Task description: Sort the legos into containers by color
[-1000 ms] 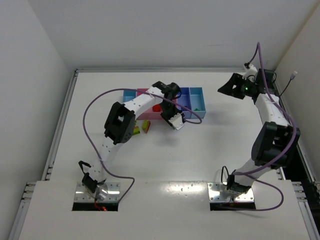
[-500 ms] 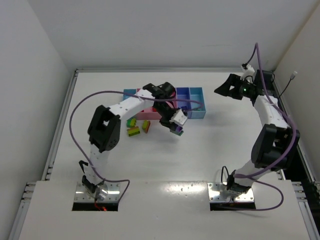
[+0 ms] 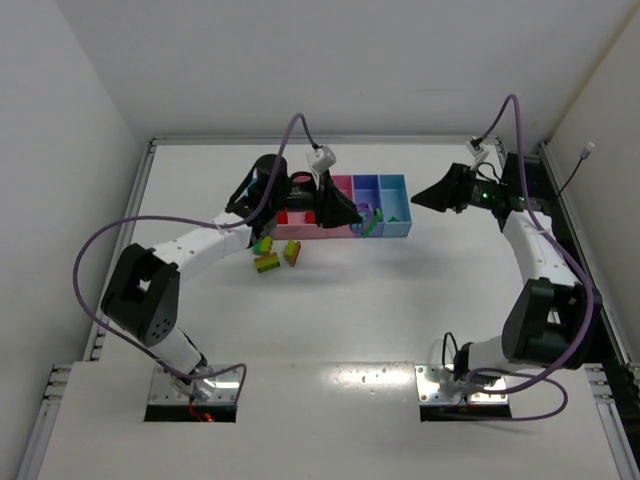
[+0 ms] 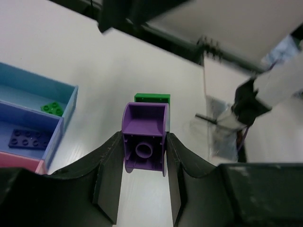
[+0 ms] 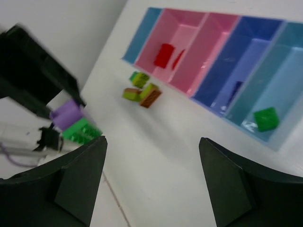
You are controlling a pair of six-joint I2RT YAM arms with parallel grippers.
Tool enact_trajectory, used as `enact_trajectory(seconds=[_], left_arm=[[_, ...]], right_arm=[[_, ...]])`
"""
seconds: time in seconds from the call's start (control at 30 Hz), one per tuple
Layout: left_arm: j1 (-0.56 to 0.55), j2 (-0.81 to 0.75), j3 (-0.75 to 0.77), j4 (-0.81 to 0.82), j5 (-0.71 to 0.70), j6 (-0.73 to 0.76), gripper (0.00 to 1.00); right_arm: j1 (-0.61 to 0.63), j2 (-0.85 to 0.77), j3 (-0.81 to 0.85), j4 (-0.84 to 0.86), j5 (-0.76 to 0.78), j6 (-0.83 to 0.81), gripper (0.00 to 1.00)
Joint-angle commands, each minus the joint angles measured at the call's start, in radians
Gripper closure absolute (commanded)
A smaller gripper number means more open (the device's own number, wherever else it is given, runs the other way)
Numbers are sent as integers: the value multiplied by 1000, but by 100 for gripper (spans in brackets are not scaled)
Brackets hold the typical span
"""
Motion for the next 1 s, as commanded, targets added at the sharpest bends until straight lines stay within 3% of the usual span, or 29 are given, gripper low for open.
enact_trajectory(seconds=[0.0,0.23,0.37,0.97], left_arm=[[33,9,4,402,-37,-439,100],[78,134,59,668,-50,-779,100],[78,155,86,682,-50,-788,100],[78,213,139,700,-20,-788,100]], right_arm=[[33,-42,-22,103,-221,20,18],[137,-51,-13,155,-304,40,18],[180,-31,-4,264,-304,143,18],[249,39,84,359,-267,226,18]])
